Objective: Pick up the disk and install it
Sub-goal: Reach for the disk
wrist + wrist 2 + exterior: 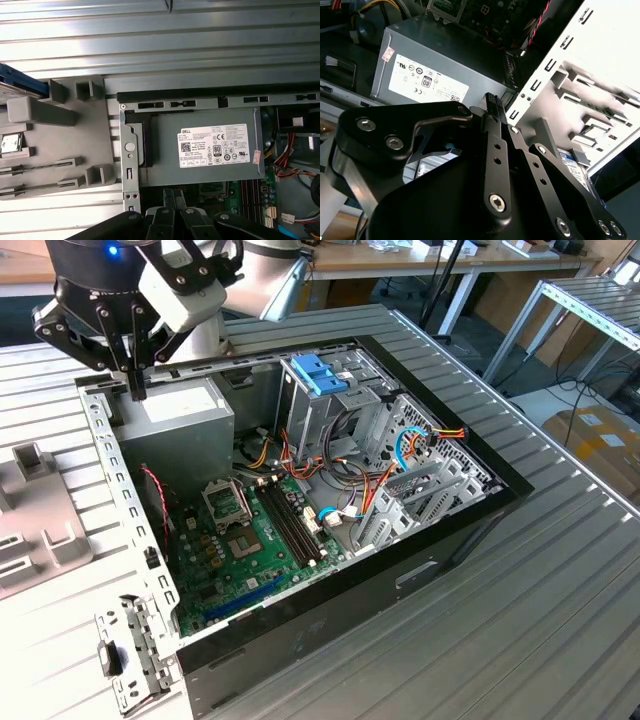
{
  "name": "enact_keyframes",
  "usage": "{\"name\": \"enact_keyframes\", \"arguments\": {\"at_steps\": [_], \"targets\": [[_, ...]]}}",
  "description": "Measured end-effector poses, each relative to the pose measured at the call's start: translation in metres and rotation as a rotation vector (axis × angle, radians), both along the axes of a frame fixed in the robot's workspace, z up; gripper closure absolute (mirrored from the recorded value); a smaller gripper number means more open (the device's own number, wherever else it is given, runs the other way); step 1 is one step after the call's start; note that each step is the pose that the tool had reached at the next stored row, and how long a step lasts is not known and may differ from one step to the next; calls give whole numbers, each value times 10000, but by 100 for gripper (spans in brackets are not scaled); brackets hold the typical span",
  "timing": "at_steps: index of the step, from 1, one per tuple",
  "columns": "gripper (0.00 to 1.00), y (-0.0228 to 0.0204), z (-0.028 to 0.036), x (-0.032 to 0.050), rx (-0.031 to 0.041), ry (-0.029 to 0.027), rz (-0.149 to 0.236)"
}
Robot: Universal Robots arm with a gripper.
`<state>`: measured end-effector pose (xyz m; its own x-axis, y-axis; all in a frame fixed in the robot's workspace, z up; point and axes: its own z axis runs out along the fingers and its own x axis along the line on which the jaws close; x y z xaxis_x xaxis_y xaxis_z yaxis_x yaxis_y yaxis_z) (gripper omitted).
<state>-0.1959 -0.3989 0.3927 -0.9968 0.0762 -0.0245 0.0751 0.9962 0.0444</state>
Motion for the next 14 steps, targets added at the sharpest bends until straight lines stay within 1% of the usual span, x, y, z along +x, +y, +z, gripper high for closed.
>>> {"name": "enact_keyframes", "arguments": {"at_steps": [7,14], "targets": [[89,0,-1,-66,0,0,0],[89,0,-2,-114,0,0,0]]}}
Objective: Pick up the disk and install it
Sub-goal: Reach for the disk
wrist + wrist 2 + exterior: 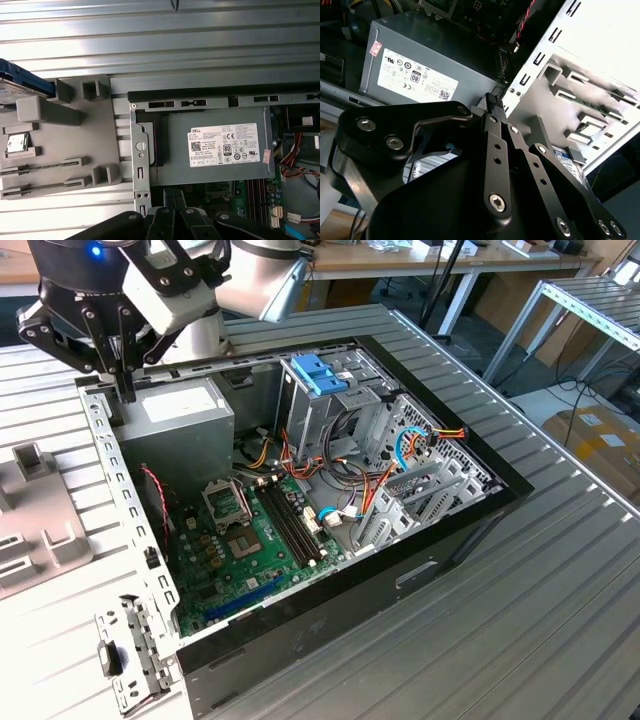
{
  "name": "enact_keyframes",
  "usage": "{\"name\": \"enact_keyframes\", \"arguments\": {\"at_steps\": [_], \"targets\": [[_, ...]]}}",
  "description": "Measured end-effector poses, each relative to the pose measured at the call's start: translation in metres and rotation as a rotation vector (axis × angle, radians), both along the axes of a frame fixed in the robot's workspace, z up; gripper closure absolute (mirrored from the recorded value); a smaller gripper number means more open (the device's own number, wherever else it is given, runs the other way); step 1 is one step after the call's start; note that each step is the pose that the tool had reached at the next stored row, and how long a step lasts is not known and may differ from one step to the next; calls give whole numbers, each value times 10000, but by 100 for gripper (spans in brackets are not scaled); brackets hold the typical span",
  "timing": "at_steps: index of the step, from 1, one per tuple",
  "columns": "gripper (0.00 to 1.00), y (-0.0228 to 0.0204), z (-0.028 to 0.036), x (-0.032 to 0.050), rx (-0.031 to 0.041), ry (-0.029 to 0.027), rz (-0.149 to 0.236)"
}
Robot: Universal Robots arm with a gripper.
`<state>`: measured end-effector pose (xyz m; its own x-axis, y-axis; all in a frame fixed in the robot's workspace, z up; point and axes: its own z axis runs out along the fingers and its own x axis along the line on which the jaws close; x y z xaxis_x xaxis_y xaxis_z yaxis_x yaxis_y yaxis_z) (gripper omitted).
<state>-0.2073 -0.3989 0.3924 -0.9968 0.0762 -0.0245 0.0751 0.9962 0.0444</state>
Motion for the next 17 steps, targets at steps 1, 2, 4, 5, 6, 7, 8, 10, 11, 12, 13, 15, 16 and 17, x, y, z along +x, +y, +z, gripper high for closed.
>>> {"name": "enact_keyframes", "arguments": {"at_steps": [1,2,4,5,6,7,8,10,11,12,13,15,16,17], "targets": [[89,0,0,-13,0,0,0],[89,0,0,-21,0,0,0],[89,0,0,-30,0,0,0],[89,0,-1,-34,0,0,0],[89,0,-1,-39,0,0,0],[89,0,-1,-45,0,0,0],[89,0,-1,-51,0,0,0],[89,0,-1,-59,0,0,1],[89,0,-1,-64,0,0,0],[89,0,-1,-68,-1,0,0],[89,0,-1,-73,-1,0,0],[89,0,-1,-82,0,0,0],[89,0,-1,-92,0,0,1],[89,0,-1,-97,0,0,1]]}}
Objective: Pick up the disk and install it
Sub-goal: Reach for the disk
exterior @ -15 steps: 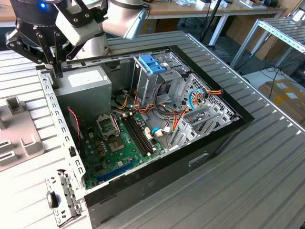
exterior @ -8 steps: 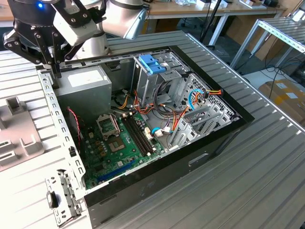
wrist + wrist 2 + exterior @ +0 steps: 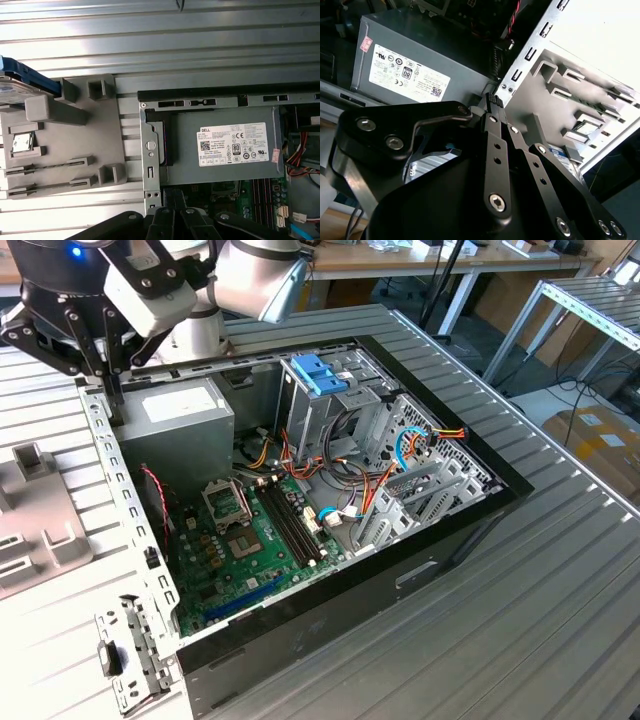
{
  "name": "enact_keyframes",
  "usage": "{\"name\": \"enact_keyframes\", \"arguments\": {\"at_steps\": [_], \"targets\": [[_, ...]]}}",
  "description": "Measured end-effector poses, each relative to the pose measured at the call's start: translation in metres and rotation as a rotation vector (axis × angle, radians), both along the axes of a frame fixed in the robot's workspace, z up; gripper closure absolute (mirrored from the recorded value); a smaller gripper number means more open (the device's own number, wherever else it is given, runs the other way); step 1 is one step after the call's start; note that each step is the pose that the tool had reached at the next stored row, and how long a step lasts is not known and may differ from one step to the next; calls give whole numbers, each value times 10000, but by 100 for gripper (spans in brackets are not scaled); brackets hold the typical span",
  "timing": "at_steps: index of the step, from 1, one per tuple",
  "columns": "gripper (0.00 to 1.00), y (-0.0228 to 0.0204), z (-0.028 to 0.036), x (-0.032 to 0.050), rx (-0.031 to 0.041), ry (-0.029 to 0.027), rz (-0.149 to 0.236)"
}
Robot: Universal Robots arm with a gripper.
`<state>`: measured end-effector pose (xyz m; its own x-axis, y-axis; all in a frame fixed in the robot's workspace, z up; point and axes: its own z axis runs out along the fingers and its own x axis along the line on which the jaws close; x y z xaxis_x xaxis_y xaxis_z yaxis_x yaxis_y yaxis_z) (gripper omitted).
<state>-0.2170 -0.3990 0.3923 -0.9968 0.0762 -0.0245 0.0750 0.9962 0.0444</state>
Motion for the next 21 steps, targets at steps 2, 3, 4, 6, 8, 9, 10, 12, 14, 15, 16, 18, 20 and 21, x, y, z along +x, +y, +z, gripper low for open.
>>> {"name": "enact_keyframes", "arguments": {"at_steps": [2,3,4,6,8,9,10,12,14,15,16,18,20,21], "targets": [[89,0,0,-16,0,0,0],[89,0,0,-23,0,0,-1],[89,0,-1,-28,0,0,-1],[89,0,-1,-39,0,0,0],[89,0,-1,-50,0,0,-1],[89,0,-1,-56,0,0,0],[89,0,-1,-65,0,0,-1],[89,0,-1,-77,0,0,0],[89,0,-2,-103,0,0,-1],[89,0,-2,-111,0,1,-1],[89,0,-2,-120,0,0,0],[89,0,-2,-137,0,0,-1],[89,0,-3,-160,0,0,0],[89,0,-3,-168,0,0,0]]}}
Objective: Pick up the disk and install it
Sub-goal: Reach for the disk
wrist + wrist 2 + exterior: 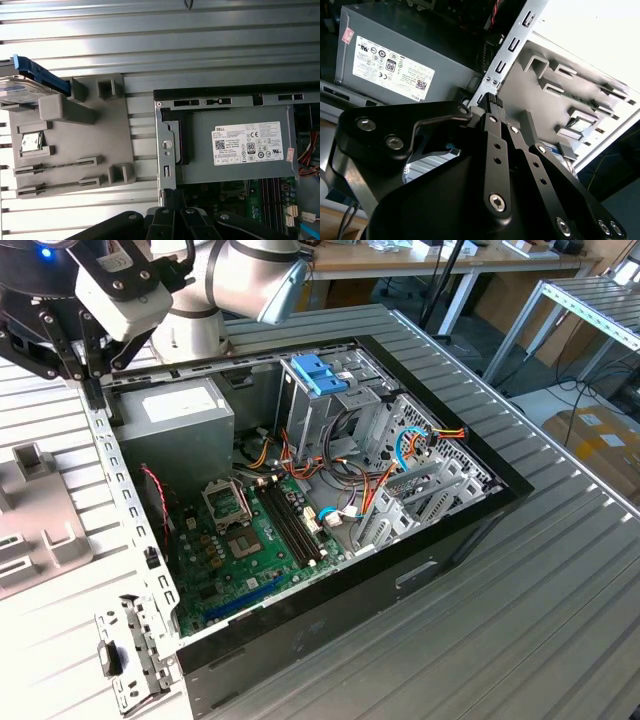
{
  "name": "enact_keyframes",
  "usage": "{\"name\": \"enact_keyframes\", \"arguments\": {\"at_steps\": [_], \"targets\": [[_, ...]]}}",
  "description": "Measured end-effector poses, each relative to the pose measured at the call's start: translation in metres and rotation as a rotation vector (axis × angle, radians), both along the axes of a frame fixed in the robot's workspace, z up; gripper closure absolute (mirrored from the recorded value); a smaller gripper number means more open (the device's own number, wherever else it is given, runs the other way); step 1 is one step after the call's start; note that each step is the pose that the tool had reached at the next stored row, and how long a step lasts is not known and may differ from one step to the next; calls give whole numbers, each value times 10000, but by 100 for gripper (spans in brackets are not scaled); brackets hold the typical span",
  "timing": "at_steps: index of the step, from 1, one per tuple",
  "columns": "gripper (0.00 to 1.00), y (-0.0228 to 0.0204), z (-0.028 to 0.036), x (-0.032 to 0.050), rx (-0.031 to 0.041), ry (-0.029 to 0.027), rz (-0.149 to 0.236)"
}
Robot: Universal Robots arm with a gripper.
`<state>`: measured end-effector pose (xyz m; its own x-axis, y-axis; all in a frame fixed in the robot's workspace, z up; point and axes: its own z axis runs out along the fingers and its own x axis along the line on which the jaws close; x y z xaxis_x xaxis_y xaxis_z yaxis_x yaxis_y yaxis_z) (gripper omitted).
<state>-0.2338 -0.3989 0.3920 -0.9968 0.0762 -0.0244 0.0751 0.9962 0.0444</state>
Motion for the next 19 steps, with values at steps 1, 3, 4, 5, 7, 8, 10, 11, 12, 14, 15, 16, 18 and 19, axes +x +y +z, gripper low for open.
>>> {"name": "enact_keyframes", "arguments": {"at_steps": [1,3,4,5,7,8,10,11,12,14,15,16,18,19], "targets": [[89,0,0,-5,0,0,0],[89,0,-1,-18,0,0,0],[89,0,-1,-23,0,-1,0],[89,0,-1,-34,0,-1,0],[89,0,-1,-44,0,0,0],[89,0,-1,-49,0,-1,0],[89,0,-1,-61,0,0,0],[89,0,-2,-66,0,0,0],[89,0,-2,-73,1,-1,-1],[89,0,-3,-90,0,0,0],[89,0,-3,-101,0,0,-1],[89,0,-3,-110,0,0,0],[89,0,-3,-125,0,0,0],[89,0,-3,-131,0,0,0]]}}
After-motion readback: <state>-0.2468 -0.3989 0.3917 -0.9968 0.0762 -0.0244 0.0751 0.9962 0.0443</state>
